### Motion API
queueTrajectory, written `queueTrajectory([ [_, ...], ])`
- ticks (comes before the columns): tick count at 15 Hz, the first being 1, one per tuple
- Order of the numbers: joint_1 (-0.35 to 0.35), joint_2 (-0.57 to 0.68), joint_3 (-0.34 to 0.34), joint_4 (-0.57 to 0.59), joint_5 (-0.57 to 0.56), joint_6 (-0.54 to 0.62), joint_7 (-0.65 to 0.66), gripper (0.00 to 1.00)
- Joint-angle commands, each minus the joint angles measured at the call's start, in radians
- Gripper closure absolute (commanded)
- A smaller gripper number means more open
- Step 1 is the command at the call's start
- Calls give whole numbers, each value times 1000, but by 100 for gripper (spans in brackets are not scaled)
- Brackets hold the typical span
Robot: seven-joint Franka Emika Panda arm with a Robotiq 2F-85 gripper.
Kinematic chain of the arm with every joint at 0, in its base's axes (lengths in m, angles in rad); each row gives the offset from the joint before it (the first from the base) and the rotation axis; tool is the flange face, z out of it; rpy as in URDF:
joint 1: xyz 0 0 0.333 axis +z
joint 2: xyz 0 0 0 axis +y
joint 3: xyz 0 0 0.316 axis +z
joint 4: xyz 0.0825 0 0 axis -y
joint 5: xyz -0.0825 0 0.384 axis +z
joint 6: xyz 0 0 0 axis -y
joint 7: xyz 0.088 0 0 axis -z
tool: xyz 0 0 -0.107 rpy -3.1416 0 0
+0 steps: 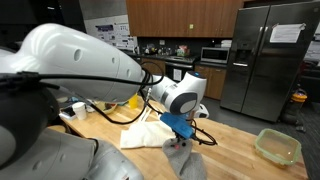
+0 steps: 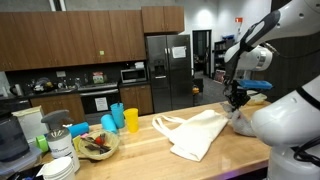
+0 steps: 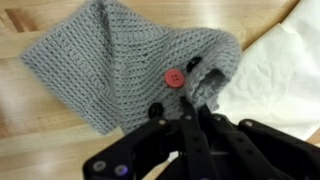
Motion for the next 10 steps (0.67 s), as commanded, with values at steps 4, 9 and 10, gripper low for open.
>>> queueTrajectory([
  [4,-69,46,-157,93,14,-15,-199,99],
  [9,-82,150,-277,204,28,3,-353,99],
  [10,-78,166,-290,223,34,4,-380,99],
])
